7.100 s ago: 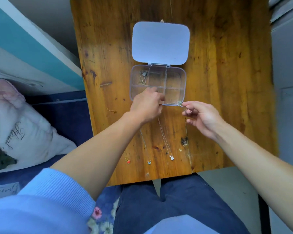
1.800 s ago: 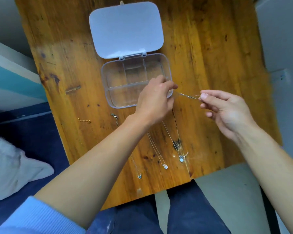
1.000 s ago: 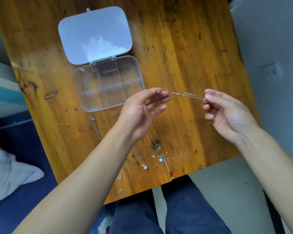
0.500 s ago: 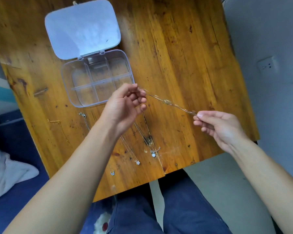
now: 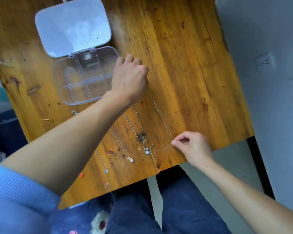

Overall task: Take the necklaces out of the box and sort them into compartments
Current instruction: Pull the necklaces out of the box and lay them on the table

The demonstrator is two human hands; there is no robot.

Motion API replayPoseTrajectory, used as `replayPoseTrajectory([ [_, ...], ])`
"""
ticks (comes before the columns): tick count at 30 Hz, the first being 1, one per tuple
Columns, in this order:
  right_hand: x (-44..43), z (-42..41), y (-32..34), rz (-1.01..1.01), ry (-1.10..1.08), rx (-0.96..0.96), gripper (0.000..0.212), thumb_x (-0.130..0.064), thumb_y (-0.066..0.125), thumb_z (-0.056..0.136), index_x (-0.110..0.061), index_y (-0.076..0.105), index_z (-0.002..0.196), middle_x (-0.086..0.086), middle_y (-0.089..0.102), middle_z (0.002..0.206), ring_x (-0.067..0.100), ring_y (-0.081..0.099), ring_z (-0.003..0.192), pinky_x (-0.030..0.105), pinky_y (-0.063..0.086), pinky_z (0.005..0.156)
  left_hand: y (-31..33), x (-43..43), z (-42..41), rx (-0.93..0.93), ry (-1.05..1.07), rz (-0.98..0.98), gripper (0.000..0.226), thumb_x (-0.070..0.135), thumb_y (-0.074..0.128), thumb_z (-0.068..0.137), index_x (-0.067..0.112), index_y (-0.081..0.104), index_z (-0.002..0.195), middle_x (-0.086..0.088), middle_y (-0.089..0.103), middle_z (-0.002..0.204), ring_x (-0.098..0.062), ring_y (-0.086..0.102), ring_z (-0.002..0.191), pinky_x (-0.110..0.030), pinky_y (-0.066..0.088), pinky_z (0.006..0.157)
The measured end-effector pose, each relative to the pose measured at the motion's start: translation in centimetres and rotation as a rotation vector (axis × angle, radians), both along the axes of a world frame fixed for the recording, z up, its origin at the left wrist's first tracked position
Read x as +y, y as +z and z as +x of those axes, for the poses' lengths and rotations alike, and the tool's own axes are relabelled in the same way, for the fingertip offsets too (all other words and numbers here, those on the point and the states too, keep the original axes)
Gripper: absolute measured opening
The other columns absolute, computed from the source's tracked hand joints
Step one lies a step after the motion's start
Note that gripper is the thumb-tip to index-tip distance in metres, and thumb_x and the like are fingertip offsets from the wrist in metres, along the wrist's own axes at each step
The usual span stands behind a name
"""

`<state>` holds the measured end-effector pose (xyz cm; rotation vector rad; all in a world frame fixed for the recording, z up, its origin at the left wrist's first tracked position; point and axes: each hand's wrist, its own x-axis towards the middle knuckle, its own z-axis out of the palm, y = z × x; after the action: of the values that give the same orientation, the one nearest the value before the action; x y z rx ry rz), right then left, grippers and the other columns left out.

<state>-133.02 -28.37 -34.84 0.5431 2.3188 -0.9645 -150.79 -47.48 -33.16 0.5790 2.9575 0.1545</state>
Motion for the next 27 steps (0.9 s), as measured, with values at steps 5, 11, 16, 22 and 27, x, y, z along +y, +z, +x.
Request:
replayPoseTrajectory([
  [5,-0.6,0.2,-0.3,0.125,0.169,0.051,0.013,-0.034,0.074,0.082,-0.024,0.071,0.075,-0.014,0.063,0.062,0.010,0.062,0.064,0.029,0.052,0.060,-1.0,0.8,-0.6,-0.043,-0.101,-0.154,0.018,0.013,0.051,0.088,0.005,0.067,0.086,-0.015,0.064,0.087,-0.032,0.049,0.094,-0.044,0.033,0.086],
  [11,-0.6,-0.4,-0.4,0.202,0.269,0.052,0.018,-0.041,0.069,0.084,-0.025,0.066,0.075,-0.013,0.061,0.062,0.013,0.060,0.069,0.026,0.046,0.061,-1.3,0.5,-0.6,-0.023,-0.079,-0.201,0.016,0.012,0.053,0.082,0.005,0.067,0.081,-0.016,0.066,0.082,-0.032,0.050,0.091,-0.046,0.033,0.093],
  [16,-0.3,-0.8,-0.2,0.213,0.277,0.014,0.022,-0.045,0.071,0.082,-0.024,0.066,0.076,-0.014,0.060,0.060,0.016,0.060,0.071,0.026,0.043,0.062,-0.8,-0.9,-0.5,0.021,-0.036,-0.121,0.017,0.018,0.059,0.083,0.007,0.071,0.088,-0.016,0.067,0.090,-0.036,0.052,0.100,-0.049,0.028,0.107],
  [22,-1.6,-4.1,1.0,0.174,0.246,0.070,0.017,-0.045,0.069,0.083,-0.028,0.068,0.085,-0.016,0.064,0.068,0.015,0.062,0.072,0.029,0.048,0.066,1.8,-6.7,0.8,0.068,0.319,0.171,0.024,0.031,0.058,0.088,0.013,0.070,0.097,-0.013,0.063,0.104,-0.036,0.051,0.105,-0.043,0.035,0.086],
  [27,-4.8,-8.2,1.7,0.116,0.267,0.181,0.013,-0.037,0.071,0.084,-0.025,0.071,0.086,-0.016,0.060,0.066,0.015,0.061,0.070,0.027,0.048,0.065,2.1,-12.9,3.7,0.106,0.645,0.303,0.023,0.028,0.058,0.090,0.010,0.069,0.099,-0.013,0.062,0.106,-0.029,0.054,0.104,-0.030,0.037,0.077],
])
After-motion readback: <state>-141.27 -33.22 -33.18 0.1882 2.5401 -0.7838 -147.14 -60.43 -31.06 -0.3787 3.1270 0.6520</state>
